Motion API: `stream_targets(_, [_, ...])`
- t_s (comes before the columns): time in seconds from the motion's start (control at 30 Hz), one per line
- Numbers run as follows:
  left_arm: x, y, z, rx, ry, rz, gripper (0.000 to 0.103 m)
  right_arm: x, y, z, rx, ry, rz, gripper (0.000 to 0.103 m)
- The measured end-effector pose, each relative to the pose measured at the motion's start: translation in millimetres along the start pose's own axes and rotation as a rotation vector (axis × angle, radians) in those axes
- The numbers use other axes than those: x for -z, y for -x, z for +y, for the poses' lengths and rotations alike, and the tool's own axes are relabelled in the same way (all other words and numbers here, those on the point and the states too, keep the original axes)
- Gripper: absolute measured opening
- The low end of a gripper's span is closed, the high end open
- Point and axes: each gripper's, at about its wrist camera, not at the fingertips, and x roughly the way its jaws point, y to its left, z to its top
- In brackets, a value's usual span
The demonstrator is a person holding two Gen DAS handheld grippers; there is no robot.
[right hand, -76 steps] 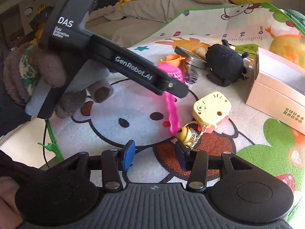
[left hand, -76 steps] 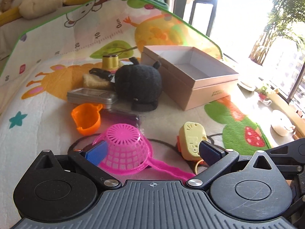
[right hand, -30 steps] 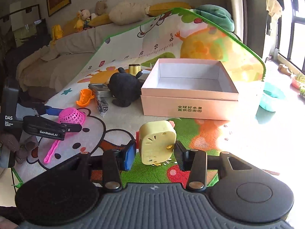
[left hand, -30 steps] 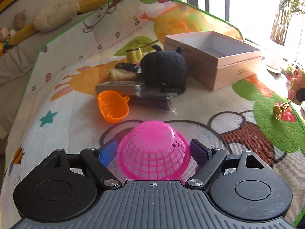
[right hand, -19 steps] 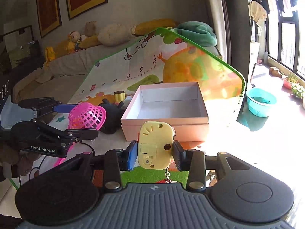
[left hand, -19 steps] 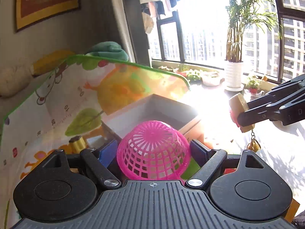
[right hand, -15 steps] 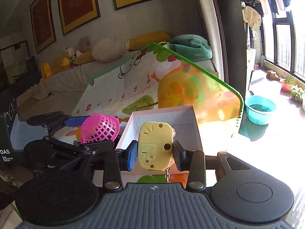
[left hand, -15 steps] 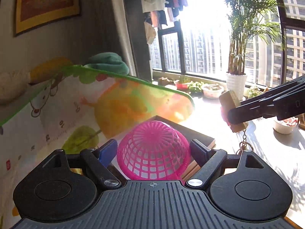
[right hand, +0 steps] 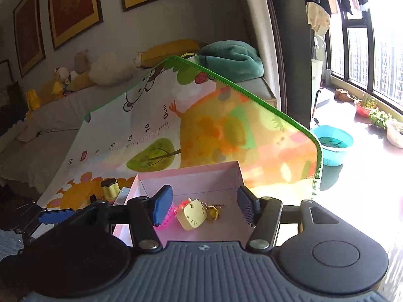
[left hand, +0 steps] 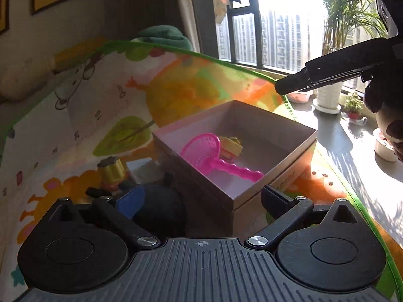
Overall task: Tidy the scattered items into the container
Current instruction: 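Grasp the black plush toy with the right gripper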
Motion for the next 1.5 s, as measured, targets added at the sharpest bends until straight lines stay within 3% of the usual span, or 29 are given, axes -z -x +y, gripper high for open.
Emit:
stream_targets(0.23, [66, 50, 26, -0.1, 0.14, 0.059, 0.102, 27, 8, 57, -0.074, 0.133, 0.023, 0.057])
stream_targets(0.37, [87, 74, 41, -0.127, 0.203, 0.071, 0.103, 33, 1, 93, -0.146, 0.177, 0.061, 0.057])
stream_targets(0.5, [96, 85, 53, -0.161, 0.236, 0.07, 0.103, 51, -7, 146, -0.178, 0.304, 0.053, 0.05])
stream_targets(0.57, [100, 87, 59, -0.17, 0.26, 0.07, 0.103, 61, -15, 176, -0.158, 0.397, 0.03, 0.053])
stream_targets(0.63, [102, 90, 62, -0.172, 0.27, 0.07, 0.103, 72, -26, 203, -0.106, 0.514, -0.002, 0.074])
stream_targets(0.67, [104, 91, 62, -0.171, 0.273, 0.068, 0.103, 77, -34, 214, -0.079, 0.57, -0.013, 0.075])
stream_targets(0.87, [113, 94, 66, -0.157, 0.296, 0.07, 0.103, 90, -85, 241, 0.004, 0.736, 0.064, 0.077])
stream_targets(0.93, [114, 92, 67, -0.156, 0.3, 0.074, 0.103, 95, -90, 242, 0.024, 0.773, 0.058, 0.062])
stream_targets(0.97, [114, 92, 67, -0.156, 0.301, 0.075, 0.103, 95, -88, 242, 0.024, 0.776, 0.052, 0.061])
stream_targets(1.13, [115, 93, 67, -0.149, 0.31, 0.074, 0.103, 72, -36, 214, -0.098, 0.591, 0.056, 0.057])
stream_targets(1.3, [112, 93, 56, -0.095, 0.309, 0.067, 0.103, 57, 27, 150, -0.332, 0.21, 0.182, 0.057])
stream_targets(1.43, [106, 93, 34, -0.019, 0.259, 0.065, 0.103, 82, 42, 83, -0.459, -0.156, 0.305, 0.057])
stream_targets(1.5, [104, 93, 21, 0.018, 0.224, 0.065, 0.103, 103, 43, 52, -0.47, -0.296, 0.338, 0.058])
